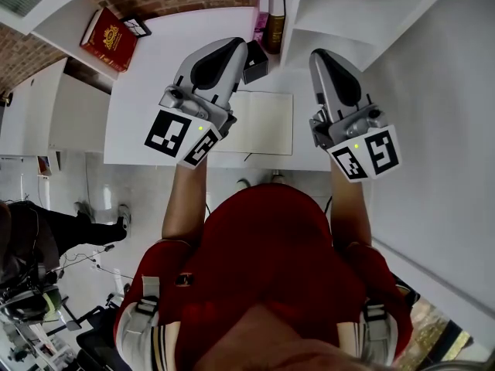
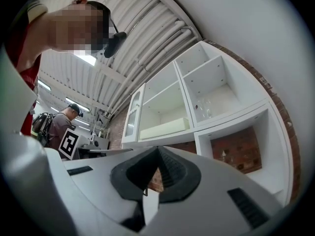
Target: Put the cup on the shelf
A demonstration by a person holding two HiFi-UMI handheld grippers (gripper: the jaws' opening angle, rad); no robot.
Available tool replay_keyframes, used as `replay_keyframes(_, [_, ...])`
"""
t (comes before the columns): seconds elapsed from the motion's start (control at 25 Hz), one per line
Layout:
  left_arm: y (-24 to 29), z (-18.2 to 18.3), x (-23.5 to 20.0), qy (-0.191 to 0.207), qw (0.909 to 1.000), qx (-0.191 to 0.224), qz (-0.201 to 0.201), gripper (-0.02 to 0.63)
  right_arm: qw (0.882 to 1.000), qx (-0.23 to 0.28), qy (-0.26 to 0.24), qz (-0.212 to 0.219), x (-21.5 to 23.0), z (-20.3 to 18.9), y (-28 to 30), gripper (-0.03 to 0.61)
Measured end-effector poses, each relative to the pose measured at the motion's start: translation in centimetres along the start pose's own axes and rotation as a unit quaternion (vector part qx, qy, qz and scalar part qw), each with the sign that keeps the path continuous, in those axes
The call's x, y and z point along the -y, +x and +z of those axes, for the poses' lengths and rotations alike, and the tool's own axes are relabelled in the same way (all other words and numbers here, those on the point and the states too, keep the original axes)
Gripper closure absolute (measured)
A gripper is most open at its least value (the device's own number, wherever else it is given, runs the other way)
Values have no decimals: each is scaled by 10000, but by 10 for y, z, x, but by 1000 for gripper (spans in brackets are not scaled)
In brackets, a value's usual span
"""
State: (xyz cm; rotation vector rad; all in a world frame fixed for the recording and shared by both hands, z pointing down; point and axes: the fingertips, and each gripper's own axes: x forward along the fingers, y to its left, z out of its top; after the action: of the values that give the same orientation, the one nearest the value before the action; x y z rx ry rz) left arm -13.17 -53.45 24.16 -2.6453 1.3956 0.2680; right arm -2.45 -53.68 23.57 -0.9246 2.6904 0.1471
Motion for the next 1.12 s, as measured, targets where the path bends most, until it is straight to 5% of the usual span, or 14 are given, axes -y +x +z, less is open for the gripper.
replay_keyframes(1.12, [-2, 2, 11, -1, 10000, 34, -81, 609, 9995, -158, -208, -182, 2, -1, -14, 581])
